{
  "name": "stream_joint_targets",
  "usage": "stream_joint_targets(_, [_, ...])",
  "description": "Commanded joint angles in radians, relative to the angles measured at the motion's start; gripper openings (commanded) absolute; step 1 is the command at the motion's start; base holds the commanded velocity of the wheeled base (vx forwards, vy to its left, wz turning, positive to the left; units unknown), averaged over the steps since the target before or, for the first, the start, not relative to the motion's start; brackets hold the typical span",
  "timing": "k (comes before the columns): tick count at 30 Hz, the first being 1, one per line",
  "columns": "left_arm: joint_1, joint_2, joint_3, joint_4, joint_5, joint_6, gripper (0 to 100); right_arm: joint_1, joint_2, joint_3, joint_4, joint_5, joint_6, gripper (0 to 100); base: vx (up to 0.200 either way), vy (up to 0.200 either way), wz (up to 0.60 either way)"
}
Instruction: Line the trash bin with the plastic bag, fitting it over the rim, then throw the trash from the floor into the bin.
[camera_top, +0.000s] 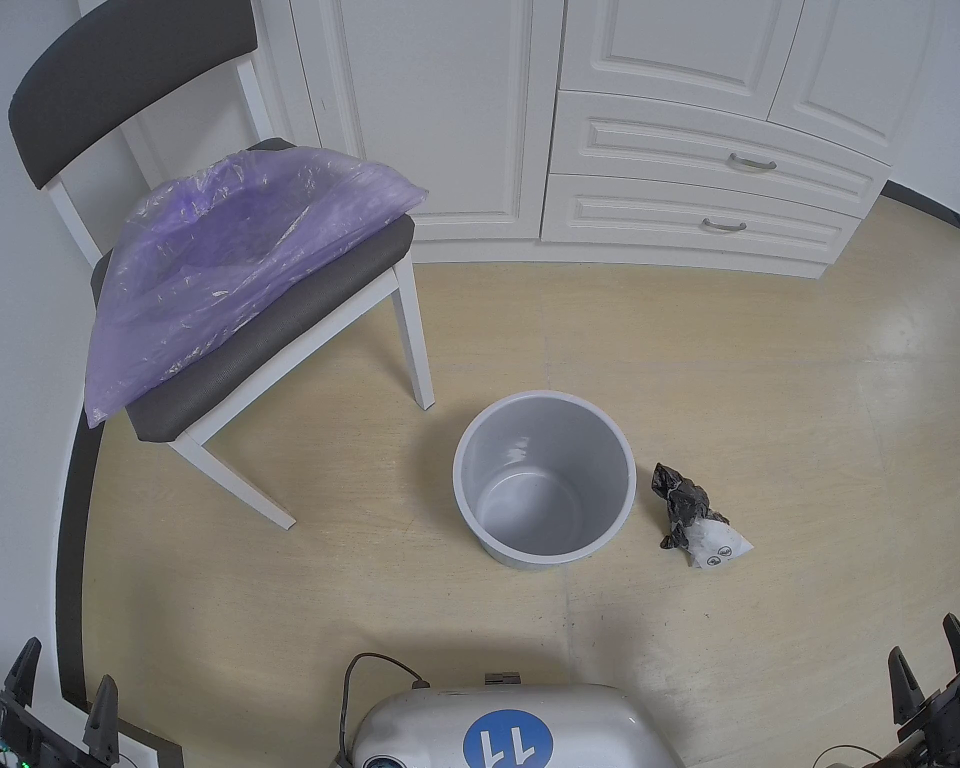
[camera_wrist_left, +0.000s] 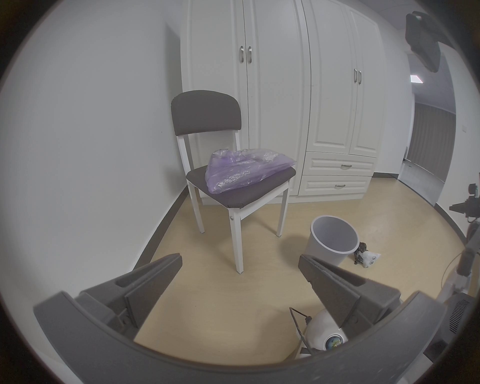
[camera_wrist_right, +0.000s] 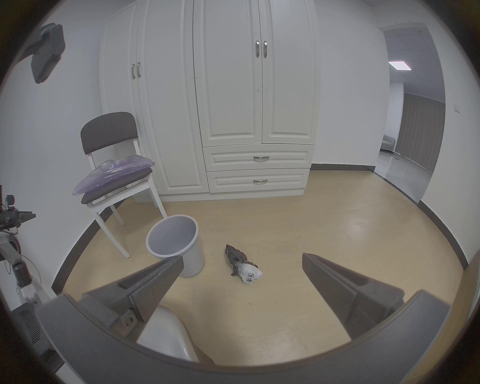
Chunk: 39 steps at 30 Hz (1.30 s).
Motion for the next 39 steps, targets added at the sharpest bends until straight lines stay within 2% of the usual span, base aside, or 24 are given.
stream_joint_targets(1, [0.000, -0.015, 0.018, 0.000, 0.000, 0.001, 100, 0.000, -0.016, 0.018, 0.000, 0.000, 0.000, 100, 0.000, 0.000, 0.00])
stream_joint_targets(12, [0.001, -0.016, 0.018, 0.000, -0.001, 0.005, 100, 0.000, -0.016, 0.018, 0.000, 0.000, 0.000, 100, 0.000, 0.000, 0.00])
stream_joint_targets(17, [0.001, -0.016, 0.018, -0.002, -0.040, 0.030, 100, -0.001, -0.016, 0.018, 0.001, 0.000, -0.011, 100, 0.000, 0.000, 0.00])
stream_joint_targets(39, [0.001, -0.016, 0.018, -0.005, -0.038, 0.030, 100, -0.001, -0.016, 0.018, 0.003, -0.003, -0.011, 100, 0.000, 0.000, 0.00])
